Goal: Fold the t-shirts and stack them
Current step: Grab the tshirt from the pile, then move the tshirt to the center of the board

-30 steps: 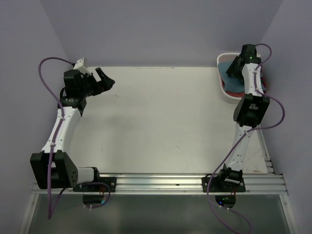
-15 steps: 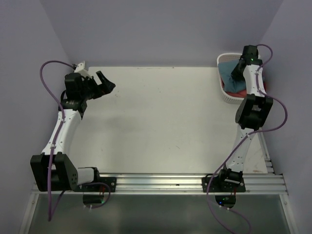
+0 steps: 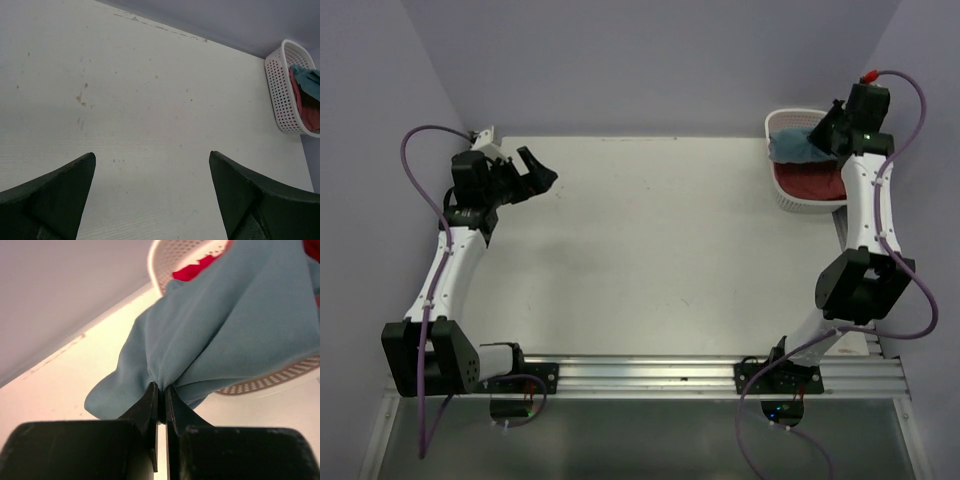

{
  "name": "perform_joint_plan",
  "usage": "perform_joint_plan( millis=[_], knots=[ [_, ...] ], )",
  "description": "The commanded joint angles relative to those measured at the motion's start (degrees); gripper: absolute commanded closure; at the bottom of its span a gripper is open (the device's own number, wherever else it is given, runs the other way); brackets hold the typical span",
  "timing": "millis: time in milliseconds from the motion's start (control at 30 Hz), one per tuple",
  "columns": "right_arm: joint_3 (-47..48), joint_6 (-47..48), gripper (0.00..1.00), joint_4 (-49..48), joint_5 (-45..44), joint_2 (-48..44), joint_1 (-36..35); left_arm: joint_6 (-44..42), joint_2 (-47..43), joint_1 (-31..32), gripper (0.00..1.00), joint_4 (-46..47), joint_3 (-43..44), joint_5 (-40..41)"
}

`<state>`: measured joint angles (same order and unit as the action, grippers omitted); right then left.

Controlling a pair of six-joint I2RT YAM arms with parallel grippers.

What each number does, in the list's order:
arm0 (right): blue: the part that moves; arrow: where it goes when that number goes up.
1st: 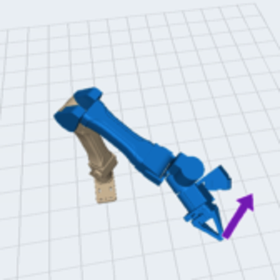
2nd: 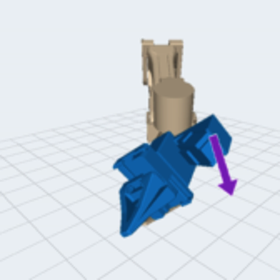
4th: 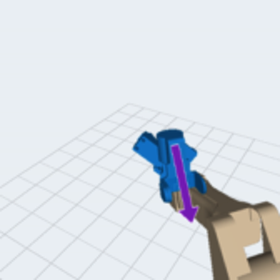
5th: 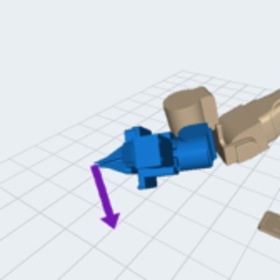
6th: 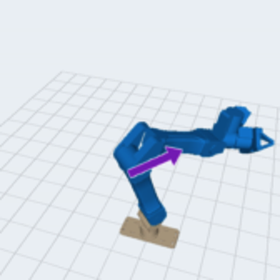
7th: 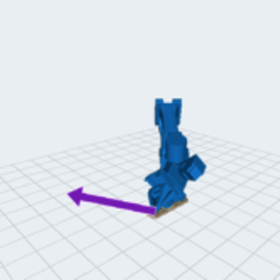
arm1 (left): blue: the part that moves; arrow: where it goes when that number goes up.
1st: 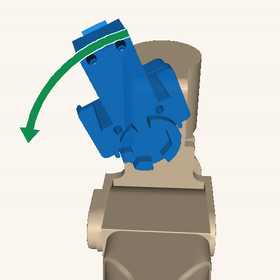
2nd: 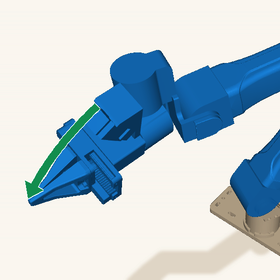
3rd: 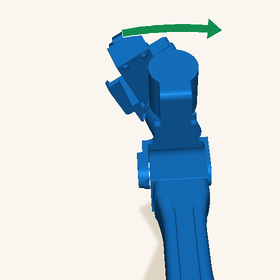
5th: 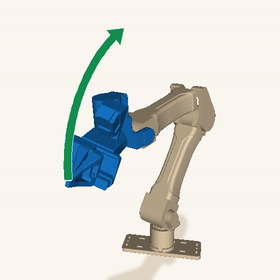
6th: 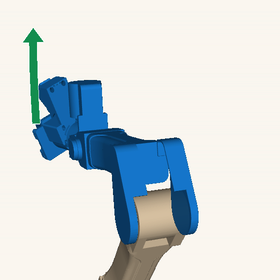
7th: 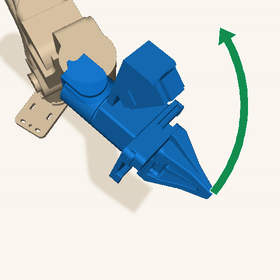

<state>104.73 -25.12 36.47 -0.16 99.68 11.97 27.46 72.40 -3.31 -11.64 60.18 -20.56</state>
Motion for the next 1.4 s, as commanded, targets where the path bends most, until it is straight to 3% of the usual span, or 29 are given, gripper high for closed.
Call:
perform_joint_plan(
  millis=[0, 233, 333, 600, 667, 700, 733, 867, 900, 933, 967, 1033, 1100, 1367],
  knots=[
    [-4.5, -2.0, 1.00, -8.5, 13.1, -7.6, -0.6, 0.1, -2.7, -0.1, 0.00, 1.2, 0.3, -0.7],
    [-7.9, -0.5, 1.00, -9.3, 36.7, -10.8, -3.7, 0.5, -6.5, -0.2, 0.00, 0.1, 0.2, -0.3],
    [-8.1, 2.5, 1.00, -6.6, 47.0, -10.2, -9.0, 0.7, -7.9, -0.1, 0.00, -0.6, -0.1, -0.3],
    [-7.3, 9.4, 1.00, -0.8, 57.0, -7.4, -26.3, -0.2, -11.9, -0.1, 0.00, -3.7, 0.3, 1.3],
    [-6.0, 14.9, 1.00, 4.9, 57.4, -4.9, -30.9, -0.3, -12.6, -0.1, 0.00, -4.3, 0.5, 1.6],
    [-5.2, 17.0, 1.00, 7.8, 55.9, -4.0, -32.0, -0.4, -13.2, -0.1, 0.00, -4.5, 0.6, 1.7],
    [-4.7, 17.6, 1.00, 10.5, 47.9, -3.4, -33.4, -0.7, -13.5, -0.2, 0.00, -5.0, 0.8, 1.8],
    [-4.9, 14.4, 1.00, 11.1, 33.0, -2.9, -33.5, -1.8, -15.0, -0.1, 0.00, -6.7, 1.4, 3.8],
    [-4.1, 13.4, 0.79, 12.2, 29.6, -2.3, -33.5, -1.9, -15.4, -0.2, 0.00, -7.0, 1.5, 3.9],
    [-1.6, 12.6, 0.65, 15.9, 20.6, -1.4, -33.5, -2.0, -15.4, -0.2, 0.00, -7.1, 1.5, 3.9],
    [0.0, 11.8, 0.37, 18.3, 15.9, 1.3, -33.5, -2.0, -15.4, -0.1, 0.00, -7.3, 1.6, 3.8],
    [4.7, 9.1, 0.24, 25.8, 6.3, 3.9, -33.5, -1.8, -15.6, -0.1, 0.00, -7.5, 1.5, 3.2],
    [5.1, 8.3, 0.17, 27.2, 0.8, 4.4, -33.6, -1.8, -15.8, -0.1, 0.00, -7.6, 1.3, 3.0],
    [-0.4, 6.0, 0.16, 22.9, -2.8, -3.0, -33.6, -7.7, -12.3, 1.4, 0.00, -14.8, -0.5, -6.7]
  ],
)
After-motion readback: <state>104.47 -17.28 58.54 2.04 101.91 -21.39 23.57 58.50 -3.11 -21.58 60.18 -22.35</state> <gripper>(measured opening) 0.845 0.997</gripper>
